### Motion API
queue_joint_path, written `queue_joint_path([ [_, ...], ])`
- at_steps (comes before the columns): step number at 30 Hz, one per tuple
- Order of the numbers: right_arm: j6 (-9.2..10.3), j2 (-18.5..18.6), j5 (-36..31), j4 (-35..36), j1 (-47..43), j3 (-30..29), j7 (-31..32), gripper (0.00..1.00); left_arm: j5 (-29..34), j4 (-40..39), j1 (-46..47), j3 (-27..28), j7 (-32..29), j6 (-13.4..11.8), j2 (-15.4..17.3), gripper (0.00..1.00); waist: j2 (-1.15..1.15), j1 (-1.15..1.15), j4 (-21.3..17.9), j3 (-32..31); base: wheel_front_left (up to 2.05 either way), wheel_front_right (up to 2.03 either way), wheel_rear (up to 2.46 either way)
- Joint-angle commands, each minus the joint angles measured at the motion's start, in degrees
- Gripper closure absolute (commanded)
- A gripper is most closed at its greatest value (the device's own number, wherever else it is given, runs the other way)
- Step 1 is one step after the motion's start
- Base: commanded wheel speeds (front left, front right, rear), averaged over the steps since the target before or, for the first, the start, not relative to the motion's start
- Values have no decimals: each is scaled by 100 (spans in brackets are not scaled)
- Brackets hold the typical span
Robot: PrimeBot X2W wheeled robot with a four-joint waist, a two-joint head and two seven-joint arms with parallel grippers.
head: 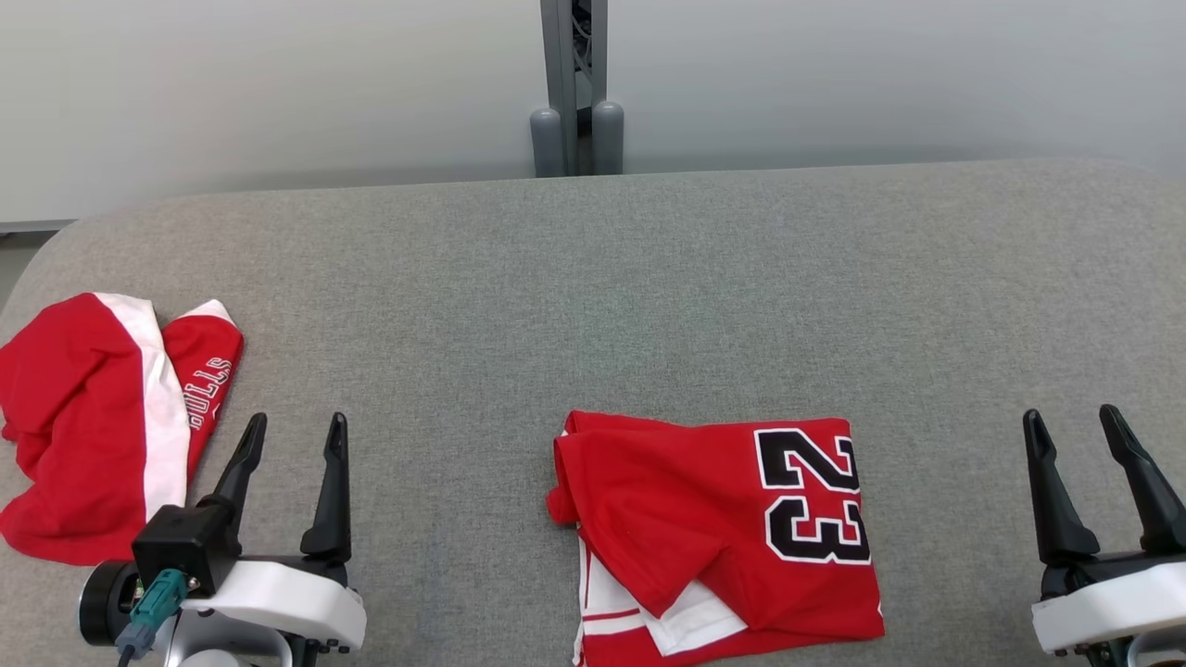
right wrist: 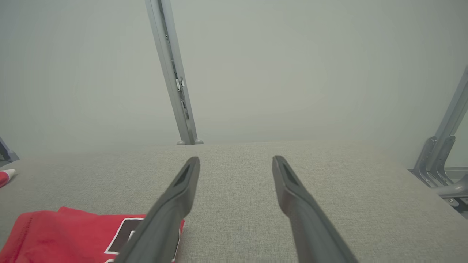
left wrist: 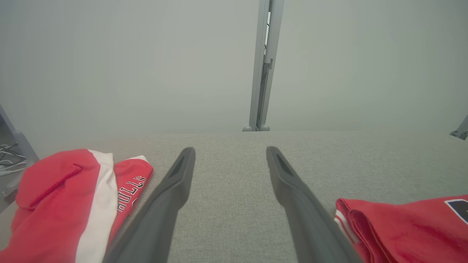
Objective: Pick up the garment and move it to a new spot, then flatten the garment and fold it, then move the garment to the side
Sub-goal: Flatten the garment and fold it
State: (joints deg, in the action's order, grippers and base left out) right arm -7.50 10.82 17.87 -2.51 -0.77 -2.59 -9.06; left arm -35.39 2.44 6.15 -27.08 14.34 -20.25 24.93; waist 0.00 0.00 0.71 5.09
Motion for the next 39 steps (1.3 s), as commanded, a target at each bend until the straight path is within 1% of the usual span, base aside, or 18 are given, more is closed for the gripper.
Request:
queue_joint_path([
  [1,2,-42,-52,85,-128,-69,92,0,-41,-56,-92,-3,-24,-56,53,0,0,0,13,-30,0,0,0],
  [12,2,-127,-76,235,-196,-130,242,0,-30,-139,-52,-22,-55,-100,79,0,0,0,11,17,0,0,0],
  [13,2,-130,-71,245,-201,-132,249,31,-32,-139,-49,-25,-55,-101,80,0,0,0,11,15,0,0,0],
  [14,2,-125,-12,213,-230,-64,343,100,-33,-137,-42,-28,-59,-100,80,0,0,0,15,14,0,0,0],
  [17,2,-57,22,218,-195,27,377,100,-20,-142,16,-41,-59,-87,78,0,0,0,55,33,0,0,0],
  [21,2,-27,125,117,-100,303,392,100,8,-151,108,-72,-65,-61,59,0,0,0,185,124,0,0,0],
  [26,2,13,363,-190,125,907,313,100,27,-113,213,-99,-45,-24,10,0,0,0,392,268,0,0,0],
  [27,2,13,363,-190,125,907,313,100,27,-113,213,-99,-45,-24,10,0,0,0,392,268,0,0,0],
  [28,2,27,508,-355,241,1242,271,100,30,-94,256,-102,-34,-10,-17,0,0,0,466,321,0,0,0],
  [31,2,59,746,-665,423,1806,225,100,32,-57,306,-117,-24,13,-76,0,0,0,572,395,0,0,0],
  [32,2,66,933,-890,540,2147,186,100,37,-26,337,-135,-13,46,-114,0,0,0,648,444,0,0,0],
  [36,2,72,1232,-1378,769,2604,28,100,50,32,428,-140,14,106,-172,0,0,0,767,532,0,0,0],
  [37,2,73,1357,-1578,886,2891,-28,100,58,75,442,-139,26,117,-194,0,0,0,805,572,0,0,0],
  [39,2,68,1491,-1759,1010,3193,-63,100,68,99,485,-125,32,144,-211,0,0,0,823,610,0,0,0],
])
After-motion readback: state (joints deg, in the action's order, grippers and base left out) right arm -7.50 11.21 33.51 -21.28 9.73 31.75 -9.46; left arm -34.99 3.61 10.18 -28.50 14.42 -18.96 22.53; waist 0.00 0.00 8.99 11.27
